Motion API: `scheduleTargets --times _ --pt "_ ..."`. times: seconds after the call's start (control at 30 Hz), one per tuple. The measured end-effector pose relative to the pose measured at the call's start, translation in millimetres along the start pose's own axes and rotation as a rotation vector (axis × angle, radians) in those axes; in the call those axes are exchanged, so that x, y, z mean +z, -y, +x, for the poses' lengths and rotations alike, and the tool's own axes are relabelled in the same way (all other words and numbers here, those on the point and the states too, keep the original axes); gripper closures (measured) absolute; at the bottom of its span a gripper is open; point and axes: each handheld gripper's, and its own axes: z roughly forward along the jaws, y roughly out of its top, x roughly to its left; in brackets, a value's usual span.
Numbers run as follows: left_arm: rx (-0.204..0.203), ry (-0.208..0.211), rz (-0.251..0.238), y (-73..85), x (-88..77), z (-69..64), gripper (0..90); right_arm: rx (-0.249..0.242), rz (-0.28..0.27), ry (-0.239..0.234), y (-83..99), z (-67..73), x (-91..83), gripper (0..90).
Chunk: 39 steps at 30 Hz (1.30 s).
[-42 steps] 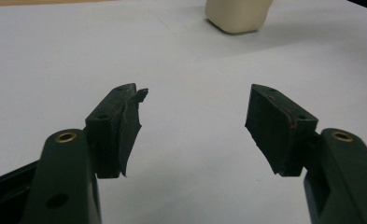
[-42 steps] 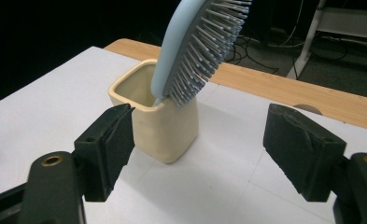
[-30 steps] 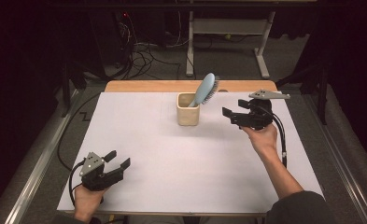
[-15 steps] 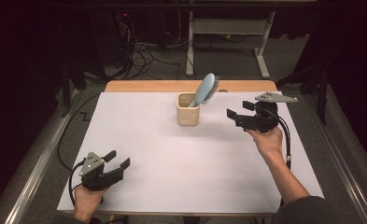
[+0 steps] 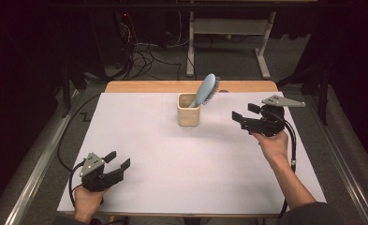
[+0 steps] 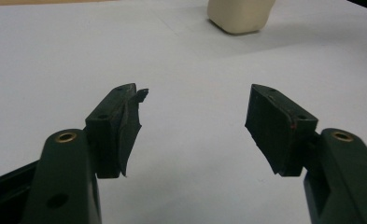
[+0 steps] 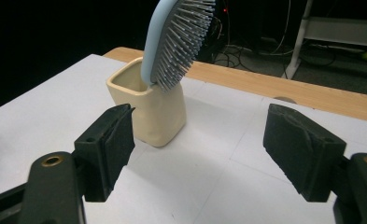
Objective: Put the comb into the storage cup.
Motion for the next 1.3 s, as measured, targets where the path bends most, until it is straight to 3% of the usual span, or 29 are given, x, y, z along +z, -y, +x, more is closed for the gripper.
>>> scheduleTargets --times 1.3 --pt "0.0 0.0 0.002 -0.3 0.7 0.5 35.5 0.022 -0.019 0.024 16.6 -11.2 -25.4 24.3"
